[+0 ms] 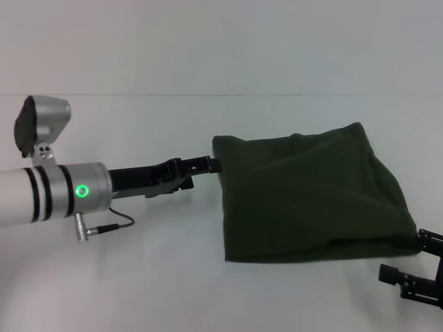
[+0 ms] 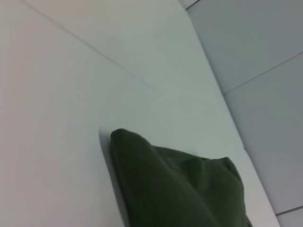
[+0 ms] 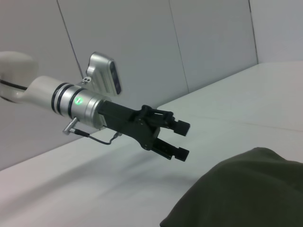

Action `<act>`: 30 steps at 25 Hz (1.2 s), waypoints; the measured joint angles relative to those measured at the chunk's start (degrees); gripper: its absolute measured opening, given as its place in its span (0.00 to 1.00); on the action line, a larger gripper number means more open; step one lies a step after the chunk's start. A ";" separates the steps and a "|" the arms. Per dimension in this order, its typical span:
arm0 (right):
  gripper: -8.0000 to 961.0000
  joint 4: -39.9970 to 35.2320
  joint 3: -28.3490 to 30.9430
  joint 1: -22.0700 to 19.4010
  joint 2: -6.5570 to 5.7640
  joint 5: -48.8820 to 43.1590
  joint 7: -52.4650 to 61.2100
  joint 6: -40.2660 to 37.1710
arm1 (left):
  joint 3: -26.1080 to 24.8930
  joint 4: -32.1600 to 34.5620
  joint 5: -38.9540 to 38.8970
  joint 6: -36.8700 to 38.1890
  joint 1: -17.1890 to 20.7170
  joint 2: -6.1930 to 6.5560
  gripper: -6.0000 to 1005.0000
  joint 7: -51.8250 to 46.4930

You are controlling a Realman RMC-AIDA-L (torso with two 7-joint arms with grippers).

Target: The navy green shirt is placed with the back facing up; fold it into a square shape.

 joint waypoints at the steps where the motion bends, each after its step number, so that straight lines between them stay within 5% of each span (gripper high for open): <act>1: 0.59 0.00 0.05 -0.24 0.01 -0.05 -0.50 -0.05 | 0.06 -0.57 0.31 -1.31 -0.74 -0.53 0.93 -0.17; 10: 0.98 0.01 -0.32 -1.31 0.05 -0.30 -2.52 -0.77 | 0.21 -0.96 0.81 -11.83 -3.56 -4.56 0.93 -0.29; 15: 0.97 0.04 -0.16 -1.68 -0.04 -0.37 -2.61 -1.28 | 1.86 -1.01 0.90 -15.55 -4.28 -5.71 0.93 -0.08; 30: 0.97 0.05 -0.04 -1.89 -0.23 -0.37 -2.67 -2.22 | 2.74 -3.30 0.75 -17.37 -6.26 -6.43 0.93 -0.11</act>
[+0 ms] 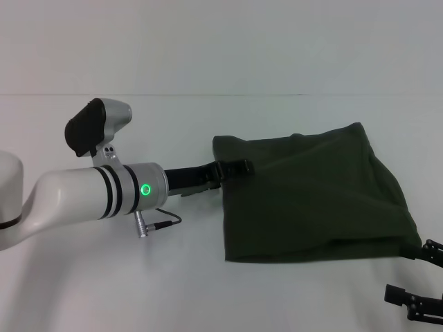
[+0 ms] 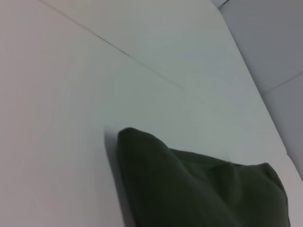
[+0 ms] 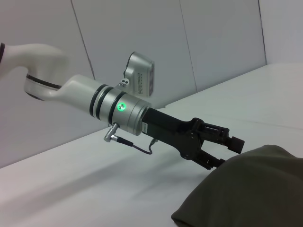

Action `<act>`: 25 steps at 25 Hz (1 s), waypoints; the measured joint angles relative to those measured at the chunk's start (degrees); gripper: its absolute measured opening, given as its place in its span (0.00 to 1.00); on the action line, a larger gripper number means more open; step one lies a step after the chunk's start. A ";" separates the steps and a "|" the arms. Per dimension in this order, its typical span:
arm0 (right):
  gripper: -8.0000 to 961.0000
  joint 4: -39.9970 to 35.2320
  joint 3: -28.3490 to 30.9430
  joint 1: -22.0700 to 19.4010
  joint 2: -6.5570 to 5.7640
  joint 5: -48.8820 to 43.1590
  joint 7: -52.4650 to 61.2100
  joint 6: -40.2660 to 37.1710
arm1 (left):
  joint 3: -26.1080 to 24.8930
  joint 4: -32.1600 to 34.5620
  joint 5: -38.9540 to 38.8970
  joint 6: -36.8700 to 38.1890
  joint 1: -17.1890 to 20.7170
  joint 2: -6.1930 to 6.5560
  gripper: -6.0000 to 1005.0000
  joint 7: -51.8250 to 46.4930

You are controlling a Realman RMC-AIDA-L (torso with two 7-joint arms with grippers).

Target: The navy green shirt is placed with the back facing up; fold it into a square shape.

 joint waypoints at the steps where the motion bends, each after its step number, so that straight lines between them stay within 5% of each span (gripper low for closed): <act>1: 0.97 0.00 -0.03 0.00 0.00 0.00 0.00 0.00 | 0.00 -0.47 0.01 0.00 -0.39 -0.03 0.93 0.00; 23: 0.97 0.00 0.21 0.23 0.04 0.05 0.43 -0.78 | 0.62 -5.19 -5.32 1.36 -1.91 -0.15 0.91 6.19; 25: 0.97 -0.01 0.21 0.28 0.05 0.07 0.68 -0.89 | 0.72 -5.23 -5.19 1.27 -1.92 -0.19 0.71 6.38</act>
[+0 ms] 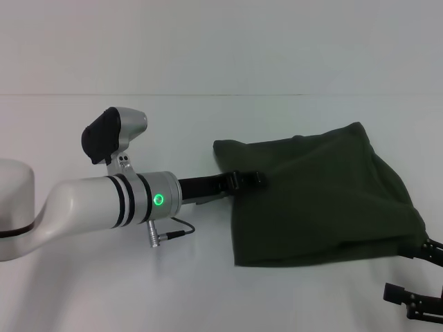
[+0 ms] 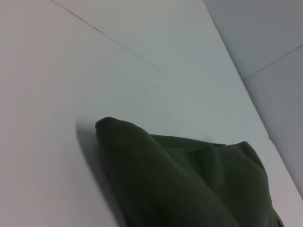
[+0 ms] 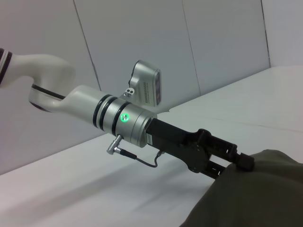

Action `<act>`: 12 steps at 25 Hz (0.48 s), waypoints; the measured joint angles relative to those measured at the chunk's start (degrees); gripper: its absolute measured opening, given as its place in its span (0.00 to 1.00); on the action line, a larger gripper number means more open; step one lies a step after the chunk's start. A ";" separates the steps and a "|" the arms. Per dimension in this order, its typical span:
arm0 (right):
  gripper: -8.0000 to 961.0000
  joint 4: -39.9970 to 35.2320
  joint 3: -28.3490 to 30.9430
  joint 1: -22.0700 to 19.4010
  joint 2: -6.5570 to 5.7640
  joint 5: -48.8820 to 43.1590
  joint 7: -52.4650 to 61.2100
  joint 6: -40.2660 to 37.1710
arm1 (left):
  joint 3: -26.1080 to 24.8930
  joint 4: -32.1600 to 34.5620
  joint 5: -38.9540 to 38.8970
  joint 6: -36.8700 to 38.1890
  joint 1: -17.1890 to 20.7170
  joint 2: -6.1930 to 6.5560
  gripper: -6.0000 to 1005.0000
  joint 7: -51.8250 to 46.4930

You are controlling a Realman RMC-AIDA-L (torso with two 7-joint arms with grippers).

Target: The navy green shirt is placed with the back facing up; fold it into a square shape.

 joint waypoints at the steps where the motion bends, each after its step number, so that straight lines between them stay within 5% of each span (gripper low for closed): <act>1: 0.97 -0.02 0.00 0.09 -0.01 0.01 0.20 -0.11 | 0.38 -0.04 0.07 -0.13 -0.11 -0.01 0.68 0.06; 6: 0.96 -0.12 -0.01 0.39 -0.08 0.12 0.61 -0.89 | 1.54 -0.08 0.07 -0.48 -0.28 0.00 0.48 0.17; 12: 0.97 -0.55 0.24 0.41 -0.11 0.29 0.64 -1.38 | 1.52 0.29 -0.26 -0.51 0.06 0.00 0.38 0.46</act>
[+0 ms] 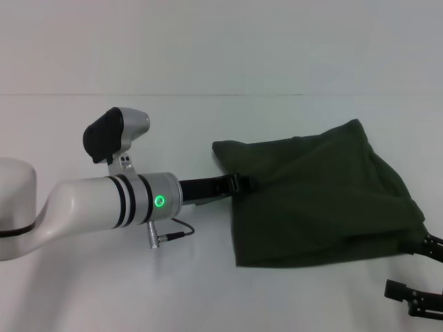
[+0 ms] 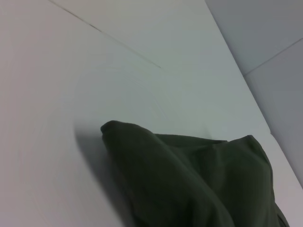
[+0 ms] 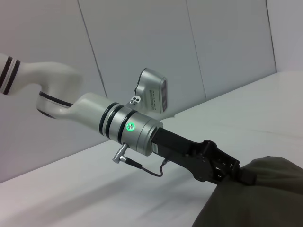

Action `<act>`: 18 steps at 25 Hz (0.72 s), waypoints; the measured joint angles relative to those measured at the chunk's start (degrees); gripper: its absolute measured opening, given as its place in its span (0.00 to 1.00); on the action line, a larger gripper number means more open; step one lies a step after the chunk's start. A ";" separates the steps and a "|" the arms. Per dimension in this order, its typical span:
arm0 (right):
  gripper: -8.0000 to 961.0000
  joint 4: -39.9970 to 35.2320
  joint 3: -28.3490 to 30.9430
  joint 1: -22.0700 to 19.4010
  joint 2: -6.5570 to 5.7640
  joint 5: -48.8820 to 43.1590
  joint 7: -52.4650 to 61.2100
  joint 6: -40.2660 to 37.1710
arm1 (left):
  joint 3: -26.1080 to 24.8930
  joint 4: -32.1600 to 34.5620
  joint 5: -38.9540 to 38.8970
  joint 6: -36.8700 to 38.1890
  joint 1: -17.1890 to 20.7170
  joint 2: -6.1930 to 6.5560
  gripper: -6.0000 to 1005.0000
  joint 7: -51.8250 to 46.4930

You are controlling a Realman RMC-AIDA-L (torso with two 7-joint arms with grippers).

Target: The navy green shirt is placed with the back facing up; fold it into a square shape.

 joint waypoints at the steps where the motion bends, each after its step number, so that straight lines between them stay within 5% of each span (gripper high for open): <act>1: 0.97 -0.16 0.02 0.00 0.06 0.00 0.02 -0.02 | -0.02 0.02 -0.01 0.09 0.02 0.00 0.36 0.08; 11: 0.97 -0.43 1.16 0.46 0.19 0.00 0.16 -0.96 | 0.05 0.50 0.36 1.66 0.97 0.71 0.24 0.27; 18: 0.97 -0.41 2.90 0.80 0.14 0.00 0.16 -2.15 | 0.27 2.75 0.75 5.19 3.19 4.29 0.17 -1.05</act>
